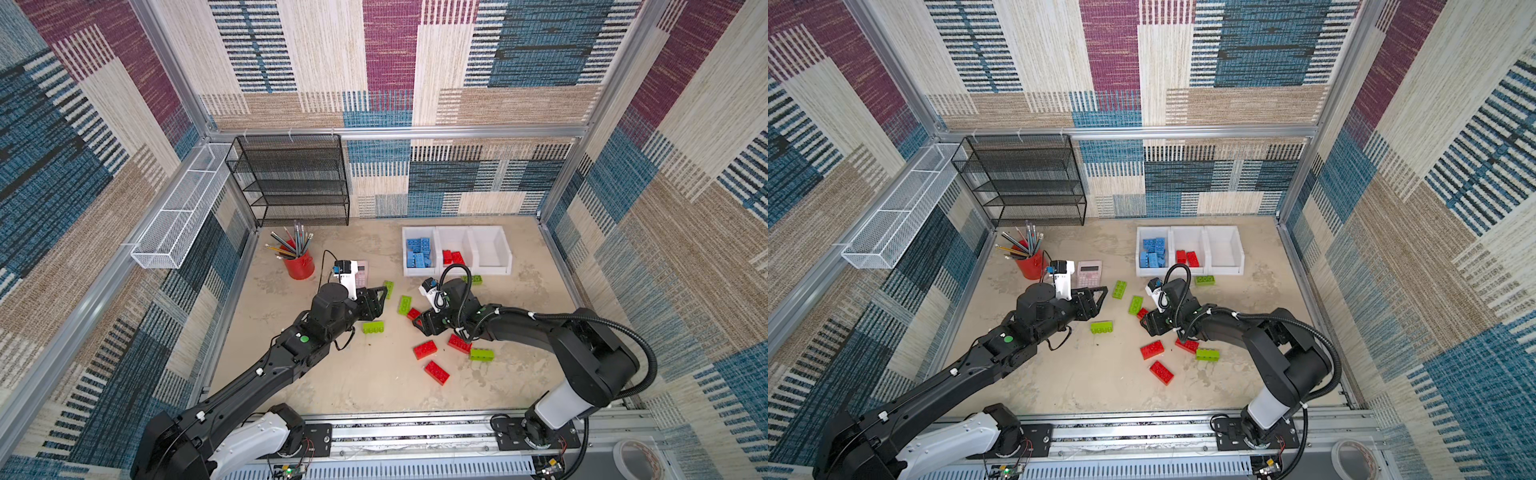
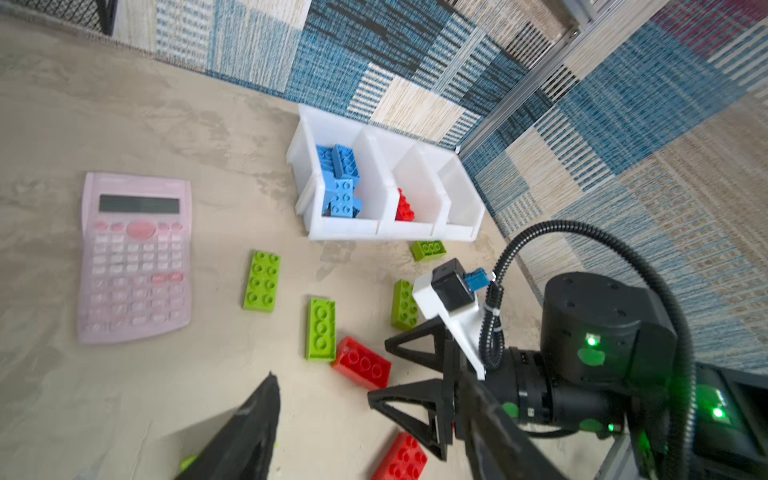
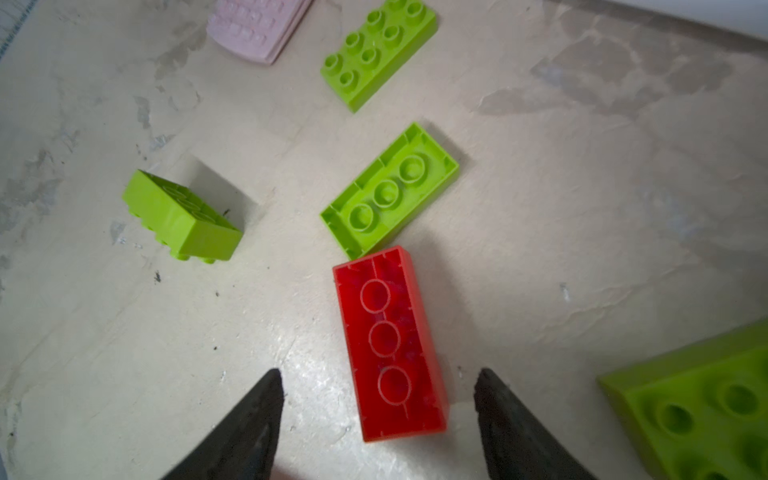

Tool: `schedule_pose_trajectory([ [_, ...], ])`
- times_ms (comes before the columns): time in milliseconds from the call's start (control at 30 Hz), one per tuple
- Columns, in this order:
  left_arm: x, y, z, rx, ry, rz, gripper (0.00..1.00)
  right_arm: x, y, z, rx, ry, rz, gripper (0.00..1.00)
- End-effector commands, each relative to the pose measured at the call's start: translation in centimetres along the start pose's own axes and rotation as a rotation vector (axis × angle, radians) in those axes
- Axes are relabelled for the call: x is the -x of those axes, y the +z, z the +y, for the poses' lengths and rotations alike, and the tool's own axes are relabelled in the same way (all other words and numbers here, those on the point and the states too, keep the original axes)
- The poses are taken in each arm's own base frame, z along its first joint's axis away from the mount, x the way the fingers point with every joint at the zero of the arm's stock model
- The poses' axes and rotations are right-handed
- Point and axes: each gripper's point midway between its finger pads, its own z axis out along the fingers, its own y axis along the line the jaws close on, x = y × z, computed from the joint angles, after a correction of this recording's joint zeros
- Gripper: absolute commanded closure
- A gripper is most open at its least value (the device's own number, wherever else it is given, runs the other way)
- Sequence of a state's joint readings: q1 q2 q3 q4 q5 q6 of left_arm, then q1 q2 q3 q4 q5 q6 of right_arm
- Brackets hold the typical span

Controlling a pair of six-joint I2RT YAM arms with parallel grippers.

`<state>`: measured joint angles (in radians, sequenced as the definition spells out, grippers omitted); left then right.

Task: Sort the legos into containers by color
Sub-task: 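Withdraw the left gripper from the bin while the right grasps a red brick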

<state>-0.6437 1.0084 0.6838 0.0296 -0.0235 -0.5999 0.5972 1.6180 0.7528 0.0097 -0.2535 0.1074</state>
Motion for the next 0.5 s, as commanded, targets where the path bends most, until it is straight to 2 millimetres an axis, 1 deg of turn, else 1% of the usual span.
schedule_pose_trajectory([
  [0,-1.8,-1.0,1.6,0.051,-0.005,0.044,0.31,0.2,0.5,0.3,-0.019,-0.053,-0.007,0.27],
  [100,-3.0,-2.0,2.9,0.092,0.004,0.063,0.31,-0.1,0.7,0.3,-0.05,-0.076,-0.001,0.31],
  [200,-3.8,-2.7,3.7,0.111,0.006,0.069,0.31,-0.2,0.9,0.0,-0.081,-0.085,0.002,0.37],
  [367,-5.3,-2.9,4.7,0.131,-0.002,0.101,0.31,0.1,0.8,-0.4,-0.119,-0.097,-0.012,0.44],
  [467,-6.0,-2.8,5.0,0.135,-0.007,0.124,0.31,0.2,0.7,-0.5,-0.138,-0.103,-0.024,0.48],
])
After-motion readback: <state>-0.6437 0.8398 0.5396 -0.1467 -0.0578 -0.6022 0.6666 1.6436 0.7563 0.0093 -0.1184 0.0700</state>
